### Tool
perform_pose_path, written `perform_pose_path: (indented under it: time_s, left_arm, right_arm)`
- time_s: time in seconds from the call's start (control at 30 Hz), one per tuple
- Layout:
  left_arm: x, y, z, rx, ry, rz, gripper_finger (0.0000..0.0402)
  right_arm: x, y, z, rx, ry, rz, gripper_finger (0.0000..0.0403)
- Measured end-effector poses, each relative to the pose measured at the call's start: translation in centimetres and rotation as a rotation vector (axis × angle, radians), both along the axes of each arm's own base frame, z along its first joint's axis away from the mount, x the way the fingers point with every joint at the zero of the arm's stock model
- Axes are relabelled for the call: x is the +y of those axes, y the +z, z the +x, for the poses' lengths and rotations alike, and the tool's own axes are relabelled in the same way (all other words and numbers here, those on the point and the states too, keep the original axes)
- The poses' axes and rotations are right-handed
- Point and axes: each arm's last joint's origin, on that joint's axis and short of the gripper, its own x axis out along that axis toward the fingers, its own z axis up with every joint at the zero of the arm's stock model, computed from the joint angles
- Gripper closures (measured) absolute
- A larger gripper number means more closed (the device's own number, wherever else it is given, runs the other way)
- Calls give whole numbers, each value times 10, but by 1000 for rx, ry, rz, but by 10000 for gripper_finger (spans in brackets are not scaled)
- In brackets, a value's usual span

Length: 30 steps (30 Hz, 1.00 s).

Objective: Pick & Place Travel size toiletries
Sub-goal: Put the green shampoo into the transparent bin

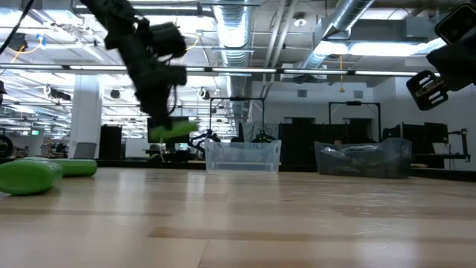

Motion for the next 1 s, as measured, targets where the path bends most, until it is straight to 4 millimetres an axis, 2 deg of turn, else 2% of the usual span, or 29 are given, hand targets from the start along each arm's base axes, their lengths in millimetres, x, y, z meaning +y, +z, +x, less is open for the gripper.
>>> perform_pose_path:
  time_s: [0.23, 0.4, 0.73, 1.0]
  left_arm:
    - [17, 48, 24, -215, 42, 192, 258]
    - [34, 59, 41, -266, 59, 230, 258]
    - [71, 46, 92, -239, 76, 228, 258]
    - [101, 18, 116, -183, 96, 215, 258]
  right_arm:
    - [0, 0, 0, 0, 0, 0, 403]
    - [0, 0, 0, 0, 0, 0, 403]
    - [0, 0, 0, 0, 0, 0, 403]
    - [0, 0, 0, 0, 0, 0, 403]
